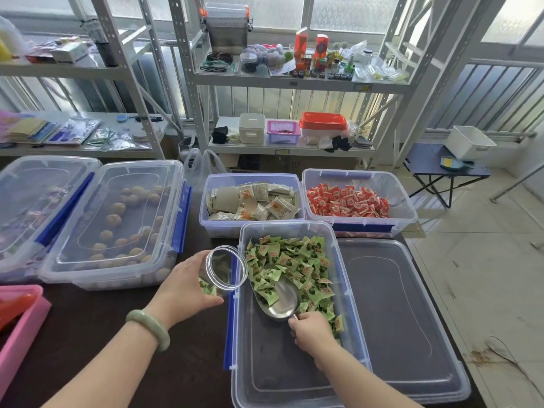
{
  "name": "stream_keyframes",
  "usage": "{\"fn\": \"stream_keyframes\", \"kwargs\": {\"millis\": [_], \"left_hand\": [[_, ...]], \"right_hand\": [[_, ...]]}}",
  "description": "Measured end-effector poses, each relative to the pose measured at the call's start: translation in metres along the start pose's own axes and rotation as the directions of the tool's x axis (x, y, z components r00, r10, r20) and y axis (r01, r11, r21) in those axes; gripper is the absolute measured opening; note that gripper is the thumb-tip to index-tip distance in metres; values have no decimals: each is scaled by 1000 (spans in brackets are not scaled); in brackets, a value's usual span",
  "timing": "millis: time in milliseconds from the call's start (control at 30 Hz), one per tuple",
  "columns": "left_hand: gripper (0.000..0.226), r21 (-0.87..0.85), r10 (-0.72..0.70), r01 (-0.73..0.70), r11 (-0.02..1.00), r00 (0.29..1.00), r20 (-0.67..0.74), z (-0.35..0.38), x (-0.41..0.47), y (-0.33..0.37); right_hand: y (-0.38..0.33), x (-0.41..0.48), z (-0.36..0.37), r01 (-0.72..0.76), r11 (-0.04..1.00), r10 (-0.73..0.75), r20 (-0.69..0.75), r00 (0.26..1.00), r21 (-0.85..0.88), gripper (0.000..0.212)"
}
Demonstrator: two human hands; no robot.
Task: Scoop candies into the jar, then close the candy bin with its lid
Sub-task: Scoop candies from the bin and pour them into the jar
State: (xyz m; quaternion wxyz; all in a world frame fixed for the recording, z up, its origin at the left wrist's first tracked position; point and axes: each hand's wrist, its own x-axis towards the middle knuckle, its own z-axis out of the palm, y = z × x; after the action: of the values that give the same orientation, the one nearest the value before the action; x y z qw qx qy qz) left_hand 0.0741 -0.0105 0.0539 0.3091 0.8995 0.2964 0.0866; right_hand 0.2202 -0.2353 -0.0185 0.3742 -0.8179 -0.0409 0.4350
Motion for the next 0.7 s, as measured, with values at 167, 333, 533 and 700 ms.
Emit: {"fn": "stream_keyframes", "kwargs": {"millis": [167,333,533,700], "left_hand": [[95,13,-14,15,1000,1000,-21,-2,5,1],[102,4,-27,27,1000,1000,-9,-3,6,8],[100,-7,-10,10,1000,999,-34,-4,2,15],[93,-5,17,-17,1000,999,-45,-8,-3,22]], "right_hand": [[-6,-16,-24,68,997,-70,-50,996,-36,24],[-29,-37,-55,174,971,-189,-78,979,-166,22],[-80,-68,-96,307,850,-369,-68,927,-427,28],[-126,-89,-110,403,719,-480,15,877,-567,26]]}}
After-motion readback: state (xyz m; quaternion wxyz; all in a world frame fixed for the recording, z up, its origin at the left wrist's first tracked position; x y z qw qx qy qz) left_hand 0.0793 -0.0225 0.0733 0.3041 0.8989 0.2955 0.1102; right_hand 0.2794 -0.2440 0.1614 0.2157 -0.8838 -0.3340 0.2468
